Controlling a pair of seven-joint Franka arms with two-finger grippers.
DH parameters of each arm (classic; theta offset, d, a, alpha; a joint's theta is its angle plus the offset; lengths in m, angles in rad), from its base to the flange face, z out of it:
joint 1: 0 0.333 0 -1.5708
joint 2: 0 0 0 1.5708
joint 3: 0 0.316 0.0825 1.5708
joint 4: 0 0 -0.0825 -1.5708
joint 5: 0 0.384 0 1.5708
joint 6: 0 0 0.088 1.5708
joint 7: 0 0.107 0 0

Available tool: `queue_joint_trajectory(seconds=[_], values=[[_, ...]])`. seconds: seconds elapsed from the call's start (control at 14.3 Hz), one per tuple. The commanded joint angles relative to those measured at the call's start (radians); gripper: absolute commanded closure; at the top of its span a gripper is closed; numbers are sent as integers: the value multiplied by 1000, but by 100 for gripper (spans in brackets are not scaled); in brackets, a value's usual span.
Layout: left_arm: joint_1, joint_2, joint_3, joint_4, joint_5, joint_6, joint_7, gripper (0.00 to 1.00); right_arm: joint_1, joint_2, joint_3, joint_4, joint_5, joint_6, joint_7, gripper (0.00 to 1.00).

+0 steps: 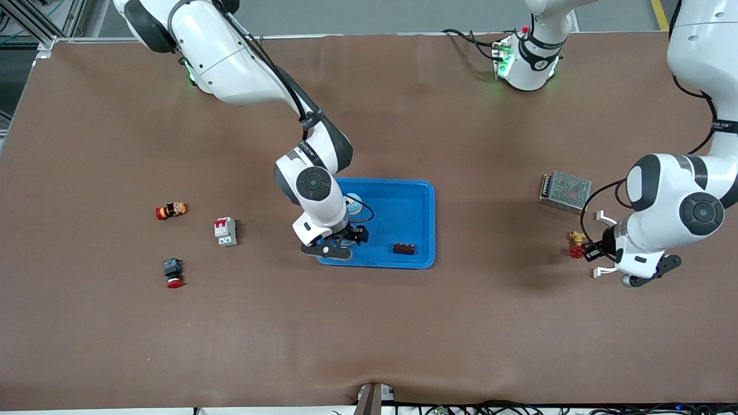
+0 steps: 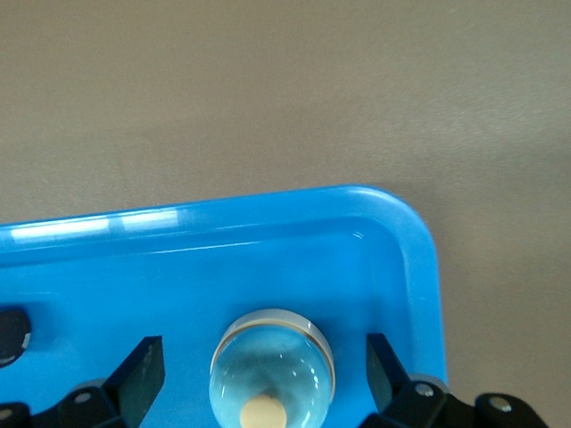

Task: Place electrolytic capacitor and blue bell in tray
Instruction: 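Carry the capacitor to the tray with the left gripper while the right withdraws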

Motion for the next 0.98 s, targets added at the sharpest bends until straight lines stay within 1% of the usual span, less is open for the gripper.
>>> queue_joint_trajectory(seconds=[0.0, 0.14, 0.28, 0.42, 0.63, 0.91], values=[[-5, -14, -46, 21, -25, -49, -134, 100, -17, -73, 7, -11, -20, -83, 6, 0], [-7, -13, -94, 22, -10, -49, -333, 100, -36, -113, 11, -12, -14, -137, -15, 0], [-30, -13, -143, 25, 6, -48, -477, 100, -42, -160, 11, -14, -9, -218, -47, 0], [-86, -13, -146, 33, 9, -48, -631, 100, -48, -213, 11, -15, -9, -293, -55, 0], [-165, -10, -146, 39, 9, -48, -797, 100, -59, -294, 13, -29, 9, -399, -78, 0], [-263, -7, -146, 45, 7, -48, -996, 100, -60, -449, 13, -140, 20, -445, -112, 0]])
